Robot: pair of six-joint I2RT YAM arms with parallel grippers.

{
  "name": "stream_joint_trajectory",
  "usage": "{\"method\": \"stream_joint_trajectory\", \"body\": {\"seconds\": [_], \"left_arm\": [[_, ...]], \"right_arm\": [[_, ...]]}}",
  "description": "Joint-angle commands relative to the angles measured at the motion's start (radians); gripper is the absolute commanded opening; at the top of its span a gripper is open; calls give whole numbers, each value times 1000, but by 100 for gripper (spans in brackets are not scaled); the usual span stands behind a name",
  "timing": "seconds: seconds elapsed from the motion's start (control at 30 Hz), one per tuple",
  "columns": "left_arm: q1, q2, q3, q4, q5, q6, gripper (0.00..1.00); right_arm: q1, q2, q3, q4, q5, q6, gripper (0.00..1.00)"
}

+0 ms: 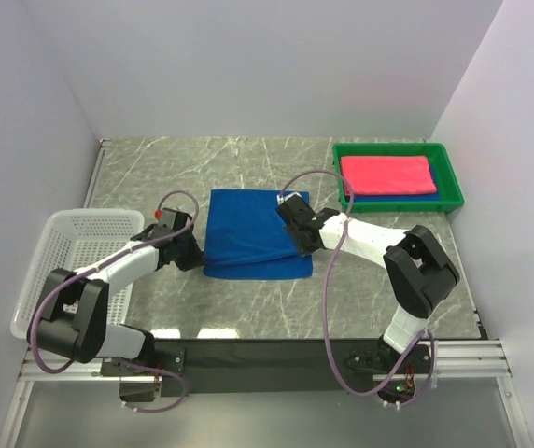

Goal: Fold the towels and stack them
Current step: Fold the towel

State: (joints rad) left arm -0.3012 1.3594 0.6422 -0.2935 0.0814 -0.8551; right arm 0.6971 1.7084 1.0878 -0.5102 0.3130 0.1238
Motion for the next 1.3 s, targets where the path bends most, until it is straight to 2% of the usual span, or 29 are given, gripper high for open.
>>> {"method": "stream_joint_trajectory", "body": {"seconds": [0.0, 0.2, 0.37, 0.67, 0.8, 1.0, 1.27], "left_arm": [[4, -20, 59, -44, -63, 14, 1], [1, -89, 108, -117, -78, 21, 1], [-16, -123, 82, -130, -78, 18, 1], [-39, -63, -32, -64, -78, -10, 1], [-39, -37, -44, -45, -124, -12, 1], [-41, -5, -27, -47, -124, -10, 1], [-41, -85, 92, -165, -163, 4, 1]], "right_arm": [[-7, -24, 29, -37, 110, -26, 0], [-7, -78, 44, -71, 110, -26, 0], [-2, -107, 15, -91, 78, -13, 0], [21, -53, -51, -60, 23, 14, 0], [30, -23, -60, -42, 18, 20, 0], [33, -7, -66, -30, 31, 16, 0], [31, -79, -2, -94, 67, 4, 0]]}}
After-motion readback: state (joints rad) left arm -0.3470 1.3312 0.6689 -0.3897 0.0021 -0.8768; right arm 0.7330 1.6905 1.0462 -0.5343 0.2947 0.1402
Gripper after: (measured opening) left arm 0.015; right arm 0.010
